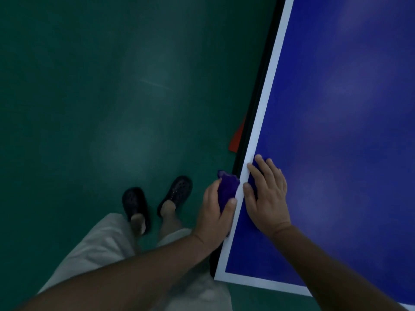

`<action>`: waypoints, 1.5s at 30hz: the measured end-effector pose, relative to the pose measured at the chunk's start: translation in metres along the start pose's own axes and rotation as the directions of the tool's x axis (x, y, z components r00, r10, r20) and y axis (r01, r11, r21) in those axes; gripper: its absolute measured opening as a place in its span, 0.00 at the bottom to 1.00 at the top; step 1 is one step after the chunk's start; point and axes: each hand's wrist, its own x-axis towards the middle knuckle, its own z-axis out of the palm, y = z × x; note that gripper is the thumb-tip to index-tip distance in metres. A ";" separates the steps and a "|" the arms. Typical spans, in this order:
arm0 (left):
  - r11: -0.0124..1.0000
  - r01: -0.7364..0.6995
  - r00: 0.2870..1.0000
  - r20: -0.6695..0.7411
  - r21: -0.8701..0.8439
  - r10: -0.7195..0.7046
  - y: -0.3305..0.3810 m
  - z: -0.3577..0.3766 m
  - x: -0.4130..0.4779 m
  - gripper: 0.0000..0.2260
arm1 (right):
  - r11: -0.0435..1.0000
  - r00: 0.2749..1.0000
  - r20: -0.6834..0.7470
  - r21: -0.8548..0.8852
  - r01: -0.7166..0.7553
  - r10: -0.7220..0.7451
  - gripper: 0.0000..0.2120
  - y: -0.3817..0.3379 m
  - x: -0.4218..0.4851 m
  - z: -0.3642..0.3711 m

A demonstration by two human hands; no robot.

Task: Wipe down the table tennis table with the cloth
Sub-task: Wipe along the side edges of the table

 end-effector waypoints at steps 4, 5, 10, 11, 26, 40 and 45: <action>0.999 0.043 0.998 -0.053 0.025 -0.042 0.037 0.010 0.073 0.28 | 0.998 0.993 -0.099 -0.013 0.068 -0.068 0.20 0.018 0.033 -0.015; 1.000 0.014 0.997 -0.082 0.027 -0.012 0.047 0.011 0.097 0.29 | 0.997 0.990 -0.121 -0.026 0.073 -0.075 0.20 0.022 0.048 -0.017; 0.996 -0.025 0.996 -0.081 0.089 0.032 0.066 0.017 0.164 0.34 | 0.989 0.977 -0.183 -0.119 0.090 -0.111 0.21 0.034 0.121 -0.028; 0.994 -0.051 0.996 -0.072 0.098 0.058 0.065 0.016 0.160 0.33 | 0.987 0.979 -0.174 -0.139 0.083 -0.107 0.22 0.035 0.134 -0.031; 1.000 -0.016 1.000 0.003 0.021 0.016 0.086 0.016 0.202 0.29 | 0.978 1.000 -0.014 -0.209 0.008 -0.011 0.28 0.063 0.250 -0.046; 0.999 -0.032 0.990 0.141 0.020 0.029 0.092 0.003 0.147 0.28 | 0.980 0.997 -0.077 -0.201 0.013 -0.029 0.25 0.073 0.253 -0.040; 0.997 -0.065 0.992 0.107 0.034 0.061 0.123 0.009 0.226 0.31 | 0.984 0.997 -0.077 -0.177 0.013 -0.027 0.25 0.075 0.255 -0.039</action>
